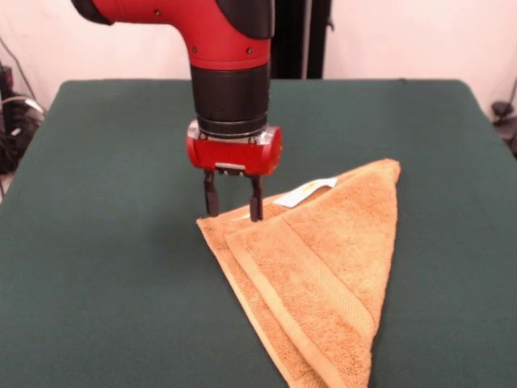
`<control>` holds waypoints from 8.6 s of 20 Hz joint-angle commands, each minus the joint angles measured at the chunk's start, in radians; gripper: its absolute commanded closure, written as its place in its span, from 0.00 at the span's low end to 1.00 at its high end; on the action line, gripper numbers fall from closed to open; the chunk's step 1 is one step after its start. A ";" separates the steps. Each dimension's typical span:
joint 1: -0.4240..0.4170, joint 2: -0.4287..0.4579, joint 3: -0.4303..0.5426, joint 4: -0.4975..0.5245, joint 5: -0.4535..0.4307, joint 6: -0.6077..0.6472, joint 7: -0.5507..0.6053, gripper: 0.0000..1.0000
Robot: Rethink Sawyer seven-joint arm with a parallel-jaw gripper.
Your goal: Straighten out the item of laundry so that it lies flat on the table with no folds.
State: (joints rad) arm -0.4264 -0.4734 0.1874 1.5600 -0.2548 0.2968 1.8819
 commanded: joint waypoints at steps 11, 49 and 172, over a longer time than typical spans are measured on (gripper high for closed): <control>0.004 0.203 0.046 0.039 -0.065 -0.128 0.074 0.00; 0.014 0.103 -0.056 0.168 -0.062 -0.245 0.135 1.00; 0.007 0.012 -0.131 0.372 0.044 -0.248 0.220 1.00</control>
State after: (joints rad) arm -0.3816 -0.4587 0.0532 1.7155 -0.2294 0.0787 1.8819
